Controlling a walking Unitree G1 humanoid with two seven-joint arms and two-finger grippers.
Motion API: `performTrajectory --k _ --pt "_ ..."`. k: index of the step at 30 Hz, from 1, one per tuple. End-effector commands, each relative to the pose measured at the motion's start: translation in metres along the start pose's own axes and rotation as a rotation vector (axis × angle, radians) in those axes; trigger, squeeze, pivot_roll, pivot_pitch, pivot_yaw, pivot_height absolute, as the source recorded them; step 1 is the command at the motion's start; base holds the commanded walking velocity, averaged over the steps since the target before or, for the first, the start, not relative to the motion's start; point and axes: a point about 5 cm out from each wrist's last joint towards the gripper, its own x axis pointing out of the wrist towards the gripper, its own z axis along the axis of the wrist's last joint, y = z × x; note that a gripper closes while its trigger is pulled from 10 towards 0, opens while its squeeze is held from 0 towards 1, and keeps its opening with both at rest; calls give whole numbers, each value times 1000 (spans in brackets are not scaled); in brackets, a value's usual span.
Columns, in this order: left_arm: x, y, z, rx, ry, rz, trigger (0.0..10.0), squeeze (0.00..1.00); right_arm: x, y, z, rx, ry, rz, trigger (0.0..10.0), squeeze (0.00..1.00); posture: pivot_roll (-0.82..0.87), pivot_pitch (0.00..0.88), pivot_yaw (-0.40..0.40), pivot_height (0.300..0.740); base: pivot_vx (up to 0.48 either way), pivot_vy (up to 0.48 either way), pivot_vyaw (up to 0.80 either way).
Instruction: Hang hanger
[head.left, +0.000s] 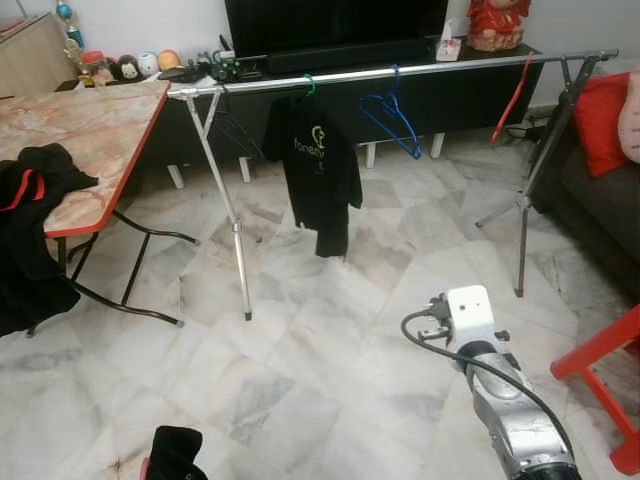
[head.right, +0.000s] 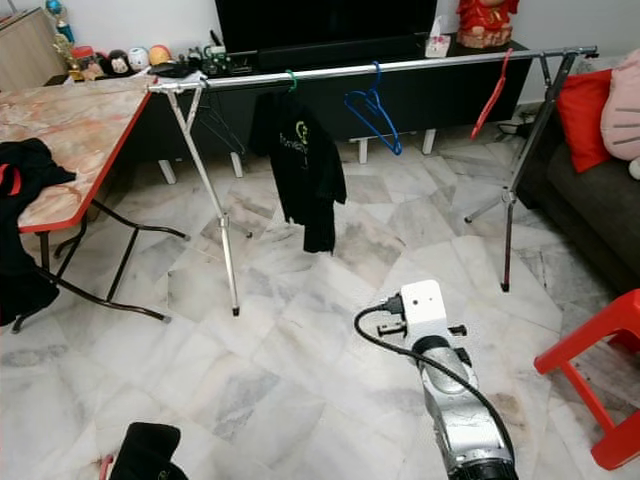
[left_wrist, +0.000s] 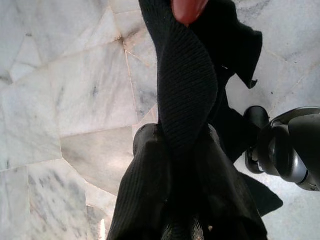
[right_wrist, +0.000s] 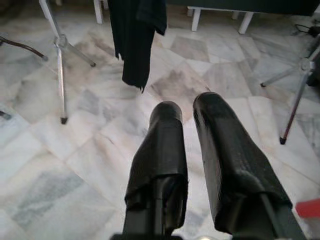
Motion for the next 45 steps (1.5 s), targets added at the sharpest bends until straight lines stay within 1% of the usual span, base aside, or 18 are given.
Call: performTrajectory --k 1,20,25,26,27,28,29,31,33,34,36,37,39,40,41,42,43,45 --pt "-1 6 -3 0 11 14 10000 0 2 2 2 15 -6 8 10000 1000 -40 0 64 740 0 0 0" --pt "-1 10 -5 0 25 14 10000 0 3 7 0 8 -10 29 10000 1000 -39 0 68 740 0 0 0" --pt "0 11 -5 1 26 14 10000 0 3 8 0 -2 -6 43 10000 1000 -38 0 67 740 0 0 0" --pt "0 11 -3 14 21 16 10000 0 3 12 -1 -11 3 76 10000 1000 -38 0 67 740 0 0 0" --pt "0 11 -3 14 21 16 10000 0 3 12 -1 -11 3 76 10000 1000 -38 0 67 740 0 0 0" --pt "1 12 0 16 4 18 10000 0 3 14 -1 -20 3 98 10000 149 -42 0 67 740 0 0 0" --pt "2 12 3 13 -10 22 10000 0 4 14 0 -23 1 96 10000 0 -41 0 66 740 0 0 0" --pt "4 16 14 9 -57 33 10000 0 4 13 1 -22 -2 92 10000 0 -41 0 66 740 0 0 0" --pt "7 20 32 5 -137 46 10000 0 5 13 3 -18 -15 95 10000 0 -37 0 64 740 0 0 0" --pt "10 23 53 2 -230 51 10000 0 5 13 5 -14 -26 97 10000 0 -35 0 63 740 0 0 0" --pt "10 24 67 -1 -299 50 10000 0 5 12 6 -13 -30 97 10000 0 -35 0 63 740 0 0 0" --pt "9 23 89 20 -401 34 10000 0 6 12 7 -14 -32 100 10000 0 -35 0 63 740 0 0 0" --pt "6 19 108 44 -496 4 10000 0 6 13 8 -12 -37 104 10000 0 -36 0 62 740 0 0 0" --pt "0 12 128 74 -594 -52 10000 0 6 13 10 -9 -45 110 10000 0 -36 0 62 740 0 0 0" --pt "-4 8 139 90 -643 -86 10000 0 6 14 11 -7 -50 117 10000 0 -36 0 63 740 0 0 0" --pt "-4 8 139 90 -643 -86 10000 0 6 14 11 -7 -50 117 10000 0 -36 0 63 740 0 0 0" --pt "-16 -3 159 114 -725 -165 10000 0 6 15 15 -9 -62 138 10000 0 -37 0 63 740 0 0 0" --pt "-22 -8 168 125 -762 -201 10000 0 6 17 17 -9 -70 152 10000 0 -38 0 63 740 0 0 0"
